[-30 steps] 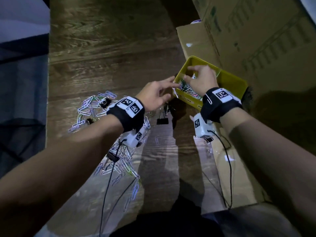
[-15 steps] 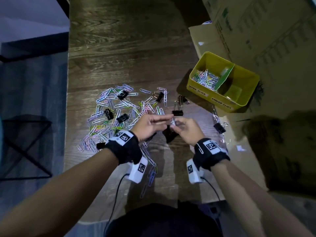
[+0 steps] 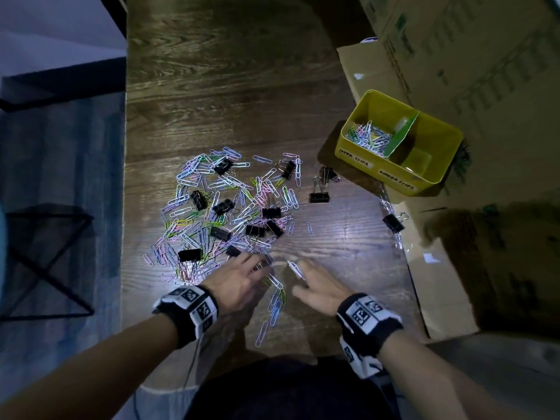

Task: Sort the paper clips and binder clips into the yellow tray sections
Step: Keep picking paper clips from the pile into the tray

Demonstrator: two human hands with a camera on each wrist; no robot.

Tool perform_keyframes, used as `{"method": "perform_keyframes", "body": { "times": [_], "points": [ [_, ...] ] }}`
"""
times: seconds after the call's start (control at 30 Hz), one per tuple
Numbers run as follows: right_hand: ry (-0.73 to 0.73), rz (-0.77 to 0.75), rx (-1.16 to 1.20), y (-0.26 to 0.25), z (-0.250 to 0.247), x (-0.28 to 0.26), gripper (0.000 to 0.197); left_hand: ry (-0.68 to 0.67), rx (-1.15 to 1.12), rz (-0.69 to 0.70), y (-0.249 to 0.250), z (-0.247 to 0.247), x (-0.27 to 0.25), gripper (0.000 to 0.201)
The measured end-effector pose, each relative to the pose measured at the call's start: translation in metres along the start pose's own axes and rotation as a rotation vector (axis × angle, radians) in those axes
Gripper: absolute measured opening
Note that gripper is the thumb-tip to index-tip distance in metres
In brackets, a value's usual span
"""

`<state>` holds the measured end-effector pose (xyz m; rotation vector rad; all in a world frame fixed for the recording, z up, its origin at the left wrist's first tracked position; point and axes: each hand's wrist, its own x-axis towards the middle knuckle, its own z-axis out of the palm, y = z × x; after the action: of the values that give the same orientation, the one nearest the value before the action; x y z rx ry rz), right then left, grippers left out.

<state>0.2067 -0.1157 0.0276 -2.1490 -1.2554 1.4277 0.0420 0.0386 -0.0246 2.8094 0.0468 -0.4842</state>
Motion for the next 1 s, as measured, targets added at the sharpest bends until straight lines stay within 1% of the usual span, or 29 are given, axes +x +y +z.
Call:
{"method": "perform_keyframes", "body": {
  "times": [0.03, 0.07, 0.1, 0.13, 0.2, 0.23, 0.27, 0.3, 0.33, 0.37, 0.4, 0.47, 0.5, 0.53, 0.57, 0.63, 0.67, 0.7, 0.77, 0.83, 0.93, 1.0],
  "points": [
    [0.033, -0.02, -0.075, -0.001, 0.008, 0.001, 0.058, 0.035, -0.016, -0.001, 0.0, -0.004, 0.001, 0.054],
    [0.064, -0.017, -0.185, -0.002, 0.016, 0.004, 0.073, 0.079, -0.014, 0.007, -0.001, -0.006, 0.002, 0.049],
    [0.074, 0.003, -0.313, -0.004, 0.024, 0.007, 0.087, 0.107, -0.002, 0.01, -0.001, -0.01, 0.002, 0.046],
    [0.07, 0.011, -0.45, -0.005, 0.033, 0.01, 0.096, 0.116, 0.018, 0.013, 0.001, -0.013, 0.002, 0.044],
    [0.006, 0.048, -0.63, -0.011, 0.047, 0.013, 0.099, 0.086, 0.1, 0.018, 0.006, -0.014, 0.001, 0.045],
    [-0.024, 0.051, -0.68, -0.015, 0.051, 0.013, 0.096, 0.059, 0.129, 0.012, 0.009, -0.013, 0.001, 0.046],
    [-0.001, 0.035, -0.675, -0.018, 0.053, 0.014, 0.091, 0.025, 0.121, 0.0, 0.011, -0.008, 0.0, 0.044],
    [0.058, -0.012, -0.666, -0.016, 0.057, 0.017, 0.085, -0.022, 0.086, -0.02, 0.011, -0.003, -0.001, 0.041],
    [0.098, -0.042, -0.61, -0.014, 0.057, 0.02, 0.077, -0.036, 0.062, -0.034, 0.01, 0.003, -0.002, 0.041],
    [0.152, -0.067, -0.528, -0.014, 0.055, 0.023, 0.067, -0.024, 0.034, -0.033, 0.008, 0.006, -0.003, 0.041],
    [0.156, -0.08, -0.476, -0.012, 0.052, 0.026, 0.057, -0.008, 0.006, -0.026, 0.006, 0.007, -0.004, 0.04],
    [0.185, -0.101, -0.401, -0.006, 0.049, 0.029, 0.047, 0.009, -0.08, 0.009, 0.003, 0.003, -0.007, 0.033],
    [0.205, -0.12, -0.382, -0.003, 0.047, 0.029, 0.047, 0.045, -0.1, 0.022, 0.002, 0.001, -0.011, 0.035],
    [0.21, -0.141, -0.37, -0.002, 0.045, 0.028, 0.051, 0.062, -0.092, 0.02, 0.001, -0.001, -0.015, 0.042],
    [0.206, -0.173, -0.377, -0.001, 0.043, 0.026, 0.058, 0.045, -0.063, 0.004, 0.002, -0.004, -0.019, 0.051],
    [0.183, -0.244, -0.453, 0.001, 0.044, 0.023, 0.071, -0.067, -0.007, -0.062, 0.004, -0.009, -0.025, 0.071],
    [0.171, -0.267, -0.504, 0.001, 0.047, 0.021, 0.075, -0.138, 0.016, -0.101, 0.006, -0.009, -0.027, 0.079],
    [0.16, -0.281, -0.539, 0.001, 0.049, 0.021, 0.076, -0.183, 0.036, -0.128, 0.009, -0.01, -0.026, 0.082],
    [0.149, -0.295, -0.545, 0.0, 0.052, 0.024, 0.071, -0.168, 0.055, -0.167, 0.014, -0.008, -0.019, 0.078],
    [0.157, -0.291, -0.486, 0.002, 0.055, 0.029, 0.06, -0.133, 0.073, -0.16, 0.018, -0.008, -0.012, 0.069],
    [0.134, -0.287, -0.454, 0.004, 0.056, 0.033, 0.042, -0.073, 0.153, -0.068, 0.017, -0.006, -0.004, 0.048],
    [0.107, -0.303, -0.477, 0.003, 0.056, 0.033, 0.032, -0.098, 0.2, -0.02, 0.017, -0.011, -0.002, 0.036]
  ]
}}
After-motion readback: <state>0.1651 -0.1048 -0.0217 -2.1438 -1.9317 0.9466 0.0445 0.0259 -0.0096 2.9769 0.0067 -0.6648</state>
